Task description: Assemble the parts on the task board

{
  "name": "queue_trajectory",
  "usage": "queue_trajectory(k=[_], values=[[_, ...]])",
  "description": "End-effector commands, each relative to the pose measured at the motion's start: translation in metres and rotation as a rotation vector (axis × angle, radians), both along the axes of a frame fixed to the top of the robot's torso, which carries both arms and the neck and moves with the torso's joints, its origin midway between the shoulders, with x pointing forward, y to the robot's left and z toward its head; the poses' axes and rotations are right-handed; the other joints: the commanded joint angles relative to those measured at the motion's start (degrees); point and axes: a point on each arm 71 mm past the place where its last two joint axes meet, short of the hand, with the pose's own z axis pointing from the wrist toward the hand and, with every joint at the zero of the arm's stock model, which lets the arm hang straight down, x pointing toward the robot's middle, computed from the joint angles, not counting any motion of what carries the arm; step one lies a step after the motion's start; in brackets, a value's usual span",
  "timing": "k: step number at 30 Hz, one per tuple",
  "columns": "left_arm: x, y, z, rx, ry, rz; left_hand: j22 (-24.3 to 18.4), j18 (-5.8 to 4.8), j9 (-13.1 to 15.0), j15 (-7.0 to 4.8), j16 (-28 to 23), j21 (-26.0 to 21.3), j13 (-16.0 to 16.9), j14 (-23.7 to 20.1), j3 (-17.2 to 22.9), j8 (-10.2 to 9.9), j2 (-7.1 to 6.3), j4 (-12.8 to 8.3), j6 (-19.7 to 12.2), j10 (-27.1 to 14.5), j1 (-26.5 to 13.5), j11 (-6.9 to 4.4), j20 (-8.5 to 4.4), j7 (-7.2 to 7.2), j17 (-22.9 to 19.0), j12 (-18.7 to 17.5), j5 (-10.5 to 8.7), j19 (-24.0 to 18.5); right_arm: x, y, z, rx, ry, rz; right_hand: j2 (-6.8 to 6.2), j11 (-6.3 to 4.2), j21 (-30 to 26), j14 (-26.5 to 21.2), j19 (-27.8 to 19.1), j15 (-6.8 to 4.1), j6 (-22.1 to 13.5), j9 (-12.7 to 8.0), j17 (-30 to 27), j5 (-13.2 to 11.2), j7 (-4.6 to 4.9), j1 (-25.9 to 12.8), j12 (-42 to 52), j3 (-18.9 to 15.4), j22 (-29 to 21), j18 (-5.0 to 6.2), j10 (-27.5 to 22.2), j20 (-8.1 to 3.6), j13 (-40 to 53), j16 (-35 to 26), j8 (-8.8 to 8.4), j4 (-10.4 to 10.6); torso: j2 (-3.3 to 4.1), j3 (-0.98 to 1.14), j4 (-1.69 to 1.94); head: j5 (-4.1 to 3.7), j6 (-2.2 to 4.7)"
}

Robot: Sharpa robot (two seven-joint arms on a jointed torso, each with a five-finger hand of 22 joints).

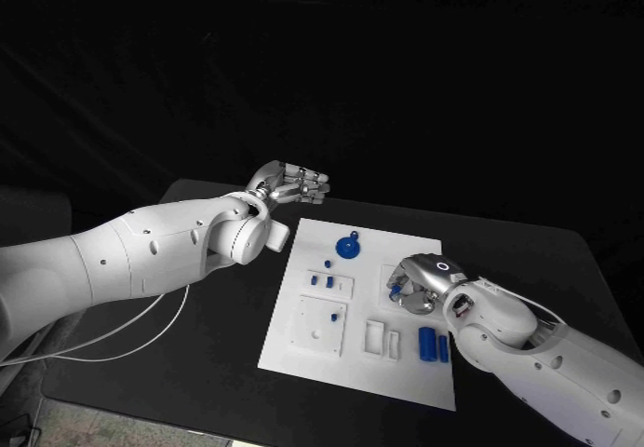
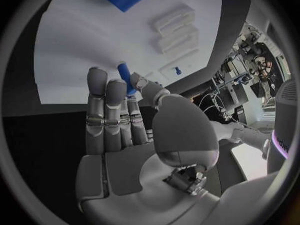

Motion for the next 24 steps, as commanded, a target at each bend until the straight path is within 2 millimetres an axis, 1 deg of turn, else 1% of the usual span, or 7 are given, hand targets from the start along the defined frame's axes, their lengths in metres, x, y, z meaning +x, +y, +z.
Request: queue_trajectory(k=[1,4,5,9,13,18,24], values=[[0.001,-0.001,0.001,-0.002,-0.007,-0.005,-0.1,0.35,0.0,-0.01,0.0,0.3,-0.1,0.3,0.3,0.0,0.45,0.1,0.1,0.0,0.1,-0.1,0.06,0.16,-0.1,-0.1,0.34,0.3,-0.001,0.001,0.013,0.068,-0.059,-0.009,0.6,-1.65,0.4,-0.1,1.9,-0.45,0.9,0.1,0.1,-0.2,-0.32,0.0,0.3,0.4,0.1,1.06,2.2,-0.28,0.1,-0.3,0.17,0.0,-0.01,0.02,-0.01,0.21,0.08],[0.001,0.0,0.001,-0.001,-0.007,-0.003,-0.1,0.35,0.0,-0.01,0.0,0.3,-0.1,0.3,0.3,0.0,0.45,0.1,0.1,0.0,0.1,-0.1,0.06,0.16,-0.1,-0.1,0.34,0.3,-0.003,0.002,0.021,0.108,-0.056,-0.007,0.55,-1.66,0.4,-0.1,1.9,-0.46,0.9,0.1,0.1,-0.3,-0.34,0.0,0.3,0.5,0.2,1.05,2.2,-0.3,0.1,-0.3,0.18,0.1,-0.04,0.0,-0.01,0.32,0.07],[0.001,0.0,0.001,-0.001,-0.007,-0.003,-0.1,0.35,0.0,-0.01,0.0,0.3,-0.1,0.3,0.3,0.0,0.45,0.1,0.1,0.0,0.1,-0.1,0.06,0.16,-0.1,-0.1,0.34,0.3,-0.003,0.003,0.024,0.123,-0.054,-0.005,0.54,-1.66,0.4,0.0,1.9,-0.48,0.9,0.1,0.1,-0.4,-0.35,0.0,0.3,0.5,0.3,1.05,2.3,-0.31,0.1,-0.4,0.17,0.1,-0.05,-0.02,-0.03,0.67,0.04],[0.002,0.0,0.001,0.0,-0.007,-0.002,0.0,0.36,0.0,-0.01,0.0,0.4,-0.1,0.3,0.4,0.0,0.46,0.1,0.2,0.0,0.2,-0.11,0.04,0.13,-0.1,-0.1,0.35,0.2,-0.008,0.009,0.035,0.174,-0.041,0.014,0.56,-1.67,0.4,0.0,1.9,-0.48,1.0,0.1,0.1,-0.6,-0.36,0.1,0.3,0.5,0.4,1.03,2.3,-0.31,0.1,-0.4,0.17,0.1,-0.03,-0.03,-0.05,1.03,0.01],[0.002,-0.001,0.001,-0.001,-0.006,-0.003,0.0,0.36,0.0,-0.01,0.0,0.4,-0.1,0.3,0.4,0.0,0.46,0.1,0.2,0.0,0.2,-0.11,0.04,0.13,-0.1,-0.1,0.35,0.2,-0.012,0.021,0.04,0.204,-0.02,0.045,0.64,-1.65,0.2,0.0,1.9,-0.47,1.0,0.1,0.1,-0.6,-0.34,0.1,0.3,0.5,0.4,1.05,2.2,-0.31,0.1,-0.4,0.15,0.1,-0.05,-0.06,-0.07,1.68,0.07],[0.002,-0.003,0.001,-0.001,-0.006,-0.007,0.0,0.36,0.0,-0.01,0.0,0.4,-0.1,0.3,0.4,0.0,0.46,0.1,0.2,0.0,0.2,-0.11,0.04,0.13,-0.1,-0.1,0.35,0.2,-0.02,0.046,0.04,0.217,-0.002,0.11,0.79,-1.6,-0.1,0.0,1.8,-0.45,0.8,0.1,0.2,-0.4,-0.3,0.1,0.3,0.3,0.4,1.07,2.1,-0.29,0.1,-0.6,0.15,0.1,-0.04,-0.07,0.04,2.65,0.12],[0.003,-0.007,0.001,-0.003,-0.006,-0.013,0.0,0.36,0.0,-0.01,0.0,0.4,-0.1,0.3,0.4,0.0,0.46,0.1,0.2,0.0,0.2,-0.11,0.04,0.13,-0.1,-0.1,0.35,0.2,-0.032,0.076,0.03,0.197,0.006,0.186,0.94,-1.58,-0.5,0.0,1.9,-0.42,0.7,0.1,0.2,0.1,-0.29,0.0,0.3,0.1,0.4,1.11,2.0,-0.28,0.1,-0.7,0.17,0.0,0.01,-0.1,0.16,3.39,-0.09]])
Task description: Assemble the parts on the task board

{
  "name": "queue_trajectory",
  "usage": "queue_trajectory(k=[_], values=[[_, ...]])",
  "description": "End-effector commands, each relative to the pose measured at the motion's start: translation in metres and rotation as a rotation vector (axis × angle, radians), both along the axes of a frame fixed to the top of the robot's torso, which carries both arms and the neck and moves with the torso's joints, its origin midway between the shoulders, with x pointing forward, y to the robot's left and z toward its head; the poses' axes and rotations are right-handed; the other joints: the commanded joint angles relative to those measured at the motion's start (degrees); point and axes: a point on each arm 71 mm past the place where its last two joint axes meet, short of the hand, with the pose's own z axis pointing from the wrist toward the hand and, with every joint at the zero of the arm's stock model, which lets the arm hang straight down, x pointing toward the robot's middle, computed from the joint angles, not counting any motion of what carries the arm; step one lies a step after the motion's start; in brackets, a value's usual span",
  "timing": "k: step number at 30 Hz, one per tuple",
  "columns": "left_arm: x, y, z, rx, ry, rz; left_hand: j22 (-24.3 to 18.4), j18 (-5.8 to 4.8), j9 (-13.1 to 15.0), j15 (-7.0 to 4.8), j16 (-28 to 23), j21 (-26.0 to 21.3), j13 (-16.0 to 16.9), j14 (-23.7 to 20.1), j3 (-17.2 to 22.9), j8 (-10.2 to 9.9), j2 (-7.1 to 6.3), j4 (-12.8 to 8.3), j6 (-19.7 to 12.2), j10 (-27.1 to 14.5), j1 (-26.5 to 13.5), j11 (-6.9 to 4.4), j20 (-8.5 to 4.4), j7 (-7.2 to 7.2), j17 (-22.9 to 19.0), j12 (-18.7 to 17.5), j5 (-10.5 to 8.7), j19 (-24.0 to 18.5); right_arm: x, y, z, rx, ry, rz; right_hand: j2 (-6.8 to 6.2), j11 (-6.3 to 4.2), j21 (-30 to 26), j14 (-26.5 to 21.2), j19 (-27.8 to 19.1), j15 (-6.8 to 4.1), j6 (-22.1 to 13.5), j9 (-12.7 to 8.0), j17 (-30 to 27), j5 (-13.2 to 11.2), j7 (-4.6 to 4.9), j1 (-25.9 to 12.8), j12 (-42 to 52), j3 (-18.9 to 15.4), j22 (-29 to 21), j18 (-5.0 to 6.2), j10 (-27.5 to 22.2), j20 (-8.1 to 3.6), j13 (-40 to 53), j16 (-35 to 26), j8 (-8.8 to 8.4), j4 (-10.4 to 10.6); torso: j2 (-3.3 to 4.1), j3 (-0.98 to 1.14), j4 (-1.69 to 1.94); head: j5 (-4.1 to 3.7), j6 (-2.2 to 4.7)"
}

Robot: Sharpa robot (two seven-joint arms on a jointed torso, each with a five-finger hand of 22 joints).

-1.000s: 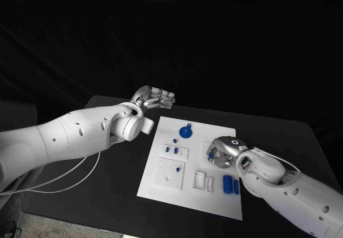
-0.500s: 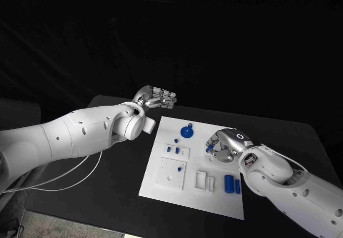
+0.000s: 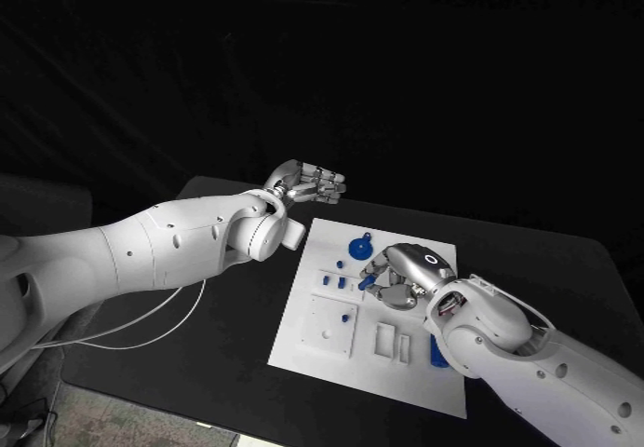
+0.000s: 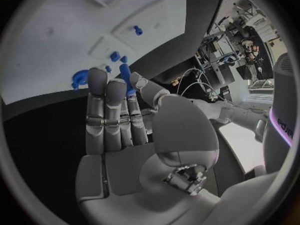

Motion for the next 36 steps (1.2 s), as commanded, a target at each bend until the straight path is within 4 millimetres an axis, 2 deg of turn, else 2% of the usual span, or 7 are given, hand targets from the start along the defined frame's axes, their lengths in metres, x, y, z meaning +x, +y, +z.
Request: queue_trajectory(k=[1,8,14,24,36], values=[[0.0,-0.004,0.001,-0.004,-0.006,-0.013,0.0,0.36,0.0,-0.01,0.0,0.4,-0.1,0.3,0.4,0.0,0.46,0.1,0.2,0.0,0.2,-0.11,0.04,0.13,-0.1,-0.1,0.35,0.2,-0.008,0.015,-0.006,-0.027,0.0,0.065,0.78,-1.76,-0.3,0.0,1.9,-0.44,0.2,0.0,0.1,0.6,-0.2,-0.1,0.2,-0.2,0.0,1.07,1.8,-0.29,0.1,-0.2,0.4,0.0,0.06,-0.03,0.08,0.58,-0.2],[0.001,-0.008,0.001,-0.005,-0.006,-0.019,0.0,0.36,0.0,-0.01,0.0,0.4,-0.1,0.3,0.4,0.0,0.46,0.1,0.2,0.0,0.2,-0.11,0.04,0.13,-0.1,-0.1,0.35,0.2,-0.026,0.047,-0.026,-0.069,0.009,0.152,0.95,-1.73,-0.4,0.0,1.9,-0.43,0.2,0.0,0.1,0.8,-0.19,-0.3,0.2,-0.2,0.0,1.11,1.7,-0.27,0.1,-0.3,0.4,-0.2,0.05,-0.03,0.08,1.06,-0.36],[0.001,-0.011,0.001,-0.007,-0.005,-0.025,0.0,0.37,0.0,-0.01,0.0,0.5,-0.1,0.3,0.4,0.0,0.55,0.0,0.2,-0.1,0.1,-0.1,0.06,0.17,-0.1,-0.1,0.34,0.2,-0.036,0.063,-0.038,-0.098,0.011,0.194,1.15,-1.74,-0.7,0.1,2.0,-0.43,0.1,0.0,0.0,1.0,-0.18,-0.6,0.2,-0.1,0.0,1.22,1.7,-0.26,0.1,-0.4,0.41,-0.6,0.05,0.0,0.04,1.53,-0.53],[0.001,-0.013,0.001,-0.007,-0.002,-0.03,0.0,0.37,0.0,-0.01,0.0,0.5,-0.1,0.3,0.4,0.0,0.55,0.0,0.2,-0.1,0.1,-0.1,0.06,0.17,-0.1,-0.1,0.34,0.2,-0.041,0.072,-0.051,-0.146,0.008,0.218,1.21,-1.72,-0.7,0.1,2.1,-0.42,0.1,0.0,0.0,1.1,-0.19,-0.6,0.2,-0.1,0.1,1.17,1.7,-0.25,0.0,-0.5,0.41,-0.7,0.06,0.05,-0.05,1.86,-0.63],[0.001,-0.013,0.001,-0.007,0.0,-0.032,0.0,0.37,0.0,-0.01,0.0,0.5,-0.1,0.3,0.4,0.0,0.55,0.0,0.2,-0.1,0.1,-0.1,0.06,0.17,-0.1,-0.1,0.34,0.2,-0.043,0.072,-0.06,-0.193,0.005,0.22,1.22,-1.72,-0.7,0.1,2.1,-0.42,0.1,0.0,0.0,1.1,-0.19,-0.6,0.2,-0.1,0.1,1.16,1.7,-0.25,0.1,-0.5,0.4,-0.7,0.06,0.09,-0.09,1.86,-0.86]])
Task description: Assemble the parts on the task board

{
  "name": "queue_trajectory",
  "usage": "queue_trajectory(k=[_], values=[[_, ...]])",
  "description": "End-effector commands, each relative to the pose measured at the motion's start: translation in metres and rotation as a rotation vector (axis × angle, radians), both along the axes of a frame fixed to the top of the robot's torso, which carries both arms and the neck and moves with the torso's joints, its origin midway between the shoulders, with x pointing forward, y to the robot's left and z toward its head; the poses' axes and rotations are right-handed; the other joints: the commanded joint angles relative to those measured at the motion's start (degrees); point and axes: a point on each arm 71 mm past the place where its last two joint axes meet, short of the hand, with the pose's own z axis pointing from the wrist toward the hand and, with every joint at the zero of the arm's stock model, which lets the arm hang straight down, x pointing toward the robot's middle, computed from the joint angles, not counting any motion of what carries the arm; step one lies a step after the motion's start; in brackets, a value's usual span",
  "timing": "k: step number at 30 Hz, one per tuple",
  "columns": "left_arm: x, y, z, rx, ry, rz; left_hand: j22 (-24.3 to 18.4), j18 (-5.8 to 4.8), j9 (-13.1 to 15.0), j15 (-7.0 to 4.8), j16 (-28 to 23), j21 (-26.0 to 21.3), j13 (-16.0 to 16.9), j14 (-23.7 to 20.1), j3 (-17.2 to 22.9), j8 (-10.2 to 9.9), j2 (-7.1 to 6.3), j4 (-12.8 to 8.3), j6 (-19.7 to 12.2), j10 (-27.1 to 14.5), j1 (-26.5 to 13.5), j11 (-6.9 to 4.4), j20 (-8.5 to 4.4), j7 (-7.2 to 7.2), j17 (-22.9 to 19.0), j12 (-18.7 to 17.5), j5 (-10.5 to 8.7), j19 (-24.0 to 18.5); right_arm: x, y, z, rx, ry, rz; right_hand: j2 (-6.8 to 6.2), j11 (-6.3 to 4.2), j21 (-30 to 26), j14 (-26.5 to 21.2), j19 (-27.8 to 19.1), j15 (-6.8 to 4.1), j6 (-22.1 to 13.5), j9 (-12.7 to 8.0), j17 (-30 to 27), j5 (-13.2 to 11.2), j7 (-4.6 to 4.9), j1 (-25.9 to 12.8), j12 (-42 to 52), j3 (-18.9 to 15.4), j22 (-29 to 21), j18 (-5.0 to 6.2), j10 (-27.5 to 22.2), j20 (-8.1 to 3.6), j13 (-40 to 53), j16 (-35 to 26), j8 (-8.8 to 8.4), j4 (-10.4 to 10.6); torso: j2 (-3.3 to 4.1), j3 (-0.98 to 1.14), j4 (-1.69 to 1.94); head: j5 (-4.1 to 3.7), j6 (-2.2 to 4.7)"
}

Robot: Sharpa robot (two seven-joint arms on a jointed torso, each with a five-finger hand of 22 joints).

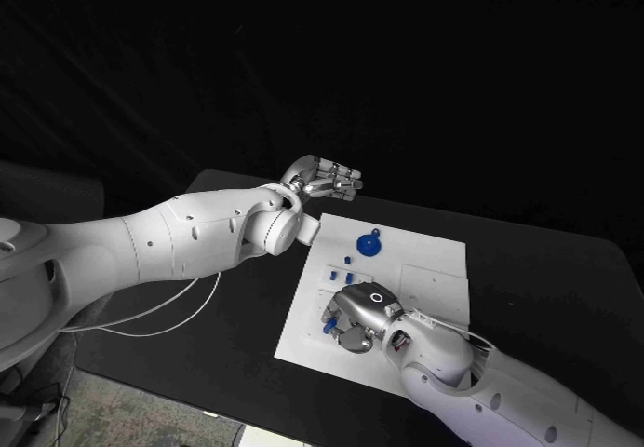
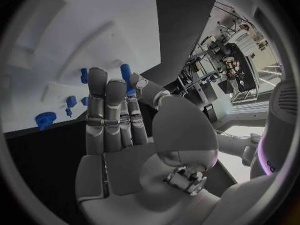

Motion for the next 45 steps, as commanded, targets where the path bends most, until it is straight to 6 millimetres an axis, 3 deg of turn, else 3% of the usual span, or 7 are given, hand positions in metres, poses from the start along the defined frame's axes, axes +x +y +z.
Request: queue_trajectory(k=[1,23,45], values=[[-0.0001,-0.0022,0.0012,-0.004,-0.002,-0.015,0.0,0.36,0.0,-0.01,0.0,0.1,-0.1,0.3,0.4,0.0,0.55,0.0,0.2,-0.1,0.1,-0.1,0.06,0.17,-0.1,-0.1,0.34,0.2,-0.0011,0.001,-0.0019,-0.036,-0.017,0.01,0.62,-1.61,-0.1,0.0,2.0,-0.52,0.3,0.1,0.0,0.4,-0.09,0.2,0.3,0.1,0.1,1.15,1.8,-0.36,0.1,-0.3,0.26,-0.1,0.01,0.02,0.0,-0.02,-0.07],[0.0004,-0.0003,0.0009,-0.003,0.001,-0.012,0.1,0.36,0.0,0.01,0.0,0.1,-0.1,0.2,0.3,0.0,0.62,0.1,0.2,-0.1,0.0,-0.09,0.08,0.17,-0.1,-0.1,0.32,0.1,0.0015,-0.0054,-0.004,-0.052,-0.054,-0.033,0.39,-1.64,0.1,0.0,2.0,-0.55,0.4,0.1,0.1,0.3,-0.13,0.2,0.3,0.6,0.5,1.2,2.0,-0.42,0.1,-0.1,0.27,-0.2,0.01,0.09,0.03,-0.17,-0.21],[0.0005,-0.0013,0.0007,-0.003,0.003,-0.015,0.1,0.36,0.0,0.01,0.0,0.1,-0.1,0.2,0.3,0.0,0.62,0.1,0.2,-0.1,0.0,-0.09,0.08,0.17,-0.1,-0.1,0.32,0.1,0.0025,-0.0058,-0.0092,-0.104,-0.032,-0.031,0.32,-1.61,-0.1,0.0,1.9,-0.53,0.4,0.1,0.1,0.2,-0.1,0.1,0.3,0.6,0.6,1.18,1.8,-0.37,0.1,-0.2,0.26,-0.2,-0.01,-0.05,0.01,-0.37,-0.23]])
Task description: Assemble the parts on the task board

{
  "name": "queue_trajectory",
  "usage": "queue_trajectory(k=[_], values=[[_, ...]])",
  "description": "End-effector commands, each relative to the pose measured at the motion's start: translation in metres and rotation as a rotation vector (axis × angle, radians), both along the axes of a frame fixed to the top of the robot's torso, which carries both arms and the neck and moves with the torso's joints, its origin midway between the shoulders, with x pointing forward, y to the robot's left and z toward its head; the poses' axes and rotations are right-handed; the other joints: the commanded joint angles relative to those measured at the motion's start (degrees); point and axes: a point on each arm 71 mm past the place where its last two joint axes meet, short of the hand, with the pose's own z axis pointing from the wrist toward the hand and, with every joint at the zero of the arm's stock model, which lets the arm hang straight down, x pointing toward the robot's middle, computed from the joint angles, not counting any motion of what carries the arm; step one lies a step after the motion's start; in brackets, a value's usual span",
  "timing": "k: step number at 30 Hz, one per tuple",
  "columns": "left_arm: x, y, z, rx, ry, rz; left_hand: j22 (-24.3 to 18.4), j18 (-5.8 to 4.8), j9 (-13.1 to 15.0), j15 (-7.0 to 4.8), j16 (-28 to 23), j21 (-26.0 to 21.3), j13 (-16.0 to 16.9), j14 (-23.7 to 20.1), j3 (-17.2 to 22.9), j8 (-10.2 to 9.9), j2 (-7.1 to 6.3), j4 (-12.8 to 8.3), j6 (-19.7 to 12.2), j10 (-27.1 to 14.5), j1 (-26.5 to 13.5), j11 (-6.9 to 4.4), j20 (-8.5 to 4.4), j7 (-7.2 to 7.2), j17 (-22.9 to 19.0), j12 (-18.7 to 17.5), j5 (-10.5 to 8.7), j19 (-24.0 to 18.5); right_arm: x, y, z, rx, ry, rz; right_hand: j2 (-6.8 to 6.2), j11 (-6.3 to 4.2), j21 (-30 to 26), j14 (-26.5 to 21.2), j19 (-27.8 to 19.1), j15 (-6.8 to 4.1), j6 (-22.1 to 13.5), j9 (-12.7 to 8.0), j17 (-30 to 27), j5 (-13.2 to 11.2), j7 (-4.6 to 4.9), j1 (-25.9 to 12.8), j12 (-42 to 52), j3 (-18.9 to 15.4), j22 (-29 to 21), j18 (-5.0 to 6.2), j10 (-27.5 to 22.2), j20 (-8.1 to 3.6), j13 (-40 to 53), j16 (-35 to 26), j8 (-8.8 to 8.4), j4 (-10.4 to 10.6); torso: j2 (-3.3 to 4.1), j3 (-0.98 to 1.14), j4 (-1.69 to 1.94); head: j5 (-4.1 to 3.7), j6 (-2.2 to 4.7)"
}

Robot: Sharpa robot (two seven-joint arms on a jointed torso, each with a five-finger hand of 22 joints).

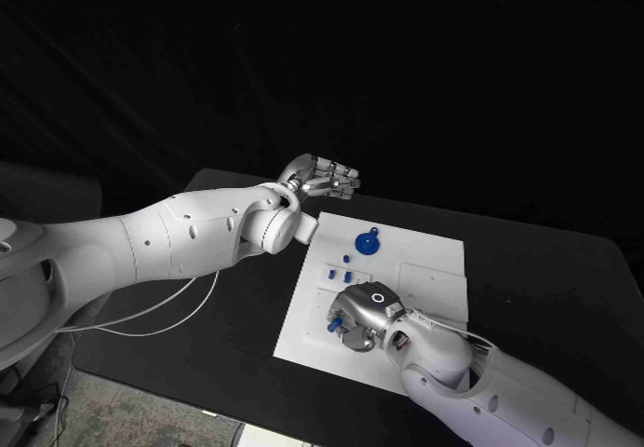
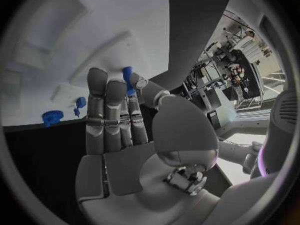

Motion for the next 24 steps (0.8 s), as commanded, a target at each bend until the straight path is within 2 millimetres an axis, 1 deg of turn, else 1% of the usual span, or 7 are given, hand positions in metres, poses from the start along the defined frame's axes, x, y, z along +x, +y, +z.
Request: queue_trajectory(k=[1,4,6,9,15,19,24], values=[[-0.0002,-0.0029,0.0012,-0.005,-0.002,-0.018,0.1,0.36,0.0,0.01,0.0,0.1,-0.1,0.2,0.3,0.0,0.62,0.1,0.2,-0.1,0.0,-0.09,0.08,0.17,-0.1,-0.1,0.32,0.1,0.0002,-0.0003,-0.0032,-0.042,0.008,0.003,0.36,-1.62,-0.2,-0.1,2.0,-0.53,0.3,0.0,0.0,0.2,0.05,0.1,0.3,0.1,0.1,1.14,1.8,-0.27,0.0,-0.2,0.33,0.1,-0.01,-0.05,0.05,-0.04,0.03],[-0.0002,-0.0032,0.0012,-0.005,-0.002,-0.018,0.1,0.36,0.0,0.01,0.0,0.1,-0.1,0.2,0.3,0.0,0.62,0.1,0.2,-0.1,0.0,-0.09,0.08,0.17,-0.1,-0.1,0.32,0.1,0.0,0.0009,-0.0031,-0.036,0.01,0.008,0.29,-1.5,-0.3,-0.1,1.9,-0.45,-0.1,-0.1,-0.1,0.9,0.15,-0.1,0.2,-0.3,0.0,1.11,1.3,-0.23,-0.1,-0.3,0.29,0.2,0.0,-0.05,0.06,-0.03,0.01],[-0.0001,-0.0033,0.0011,-0.005,-0.002,-0.019,0.1,0.36,0.0,0.01,0.0,0.1,-0.1,0.2,0.3,0.0,0.62,0.1,0.2,-0.1,0.0,-0.09,0.08,0.17,-0.1,-0.1,0.32,0.1,-0.0003,0.0017,-0.0025,-0.026,0.011,0.011,0.02,-1.24,-0.5,-0.1,2.0,-0.27,-1.0,-0.2,-0.1,4.0,0.38,-0.8,0.2,-1.7,0.0,1.11,0.3,-0.1,-0.1,-0.3,0.27,0.6,-0.01,-0.07,0.06,-0.02,-0.02],[0.0,-0.0034,0.001,-0.005,-0.001,-0.019,0.1,0.36,0.0,0.01,0.0,0.1,-0.1,0.2,0.3,0.0,0.62,0.1,0.2,-0.1,0.0,-0.09,0.08,0.17,-0.1,-0.1,0.32,0.1,-0.0009,0.0033,-0.0007,-0.004,0.005,0.017,0.69,-1.16,-0.8,-0.2,2.1,-0.13,-1.5,-0.2,-0.2,3.9,0.42,-0.1,0.2,-4.9,0.0,1.22,-0.4,0.08,-0.1,-0.3,0.31,0.5,-0.02,-0.06,0.05,-0.03,-0.03],[0.0001,-0.0038,0.0009,-0.004,0.001,-0.02,0.0,0.38,0.0,0.05,0.0,0.1,-0.1,0.1,0.2,0.0,0.64,0.1,0.2,-0.2,-0.1,-0.06,0.12,0.17,-0.1,-0.1,0.31,0.1,-0.0028,0.0067,0.0033,0.045,0.0,0.031,0.5,-0.64,-1.0,-0.1,2.2,0.2,-3.6,-0.5,-0.3,3.9,0.73,-1.3,0.2,-8.8,-0.3,1.37,-2.1,0.38,-0.1,-0.2,0.19,0.7,0.0,-0.04,0.06,0.01,-0.03],[0.0002,-0.0041,0.0009,-0.004,0.001,-0.02,0.0,0.38,0.0,0.05,0.0,0.1,-0.1,0.1,0.2,0.0,0.64,0.1,0.2,-0.2,-0.1,-0.06,0.12,0.17,-0.1,-0.1,0.31,0.1,-0.0027,0.0072,0.0039,0.06,0.001,0.032,-0.15,0.43,-1.3,-0.2,2.0,0.86,-6.5,-0.6,-0.4,4.2,1.47,-2.2,0.2,-9.2,-0.5,1.59,-5.3,0.89,-0.2,-0.2,0.19,0.4,-0.02,-0.03,0.04,0.03,0.0],[0.0003,-0.0045,0.0008,-0.004,0.002,-0.021,0.0,0.38,0.0,0.05,0.0,0.1,-0.1,0.1,0.2,0.0,0.64,0.1,0.2,-0.2,-0.1,-0.06,0.12,0.17,-0.1,-0.1,0.31,0.1,-0.002,0.0064,0.0031,0.061,0.005,0.029,-0.38,0.7,-1.5,-0.4,2.0,1.1,-7.1,-0.6,-0.4,4.2,1.63,-2.5,0.2,-9.0,-0.6,2.02,-6.2,1.27,-0.2,0.0,0.21,0.2,0.0,-0.02,0.05,0.06,-0.06]])
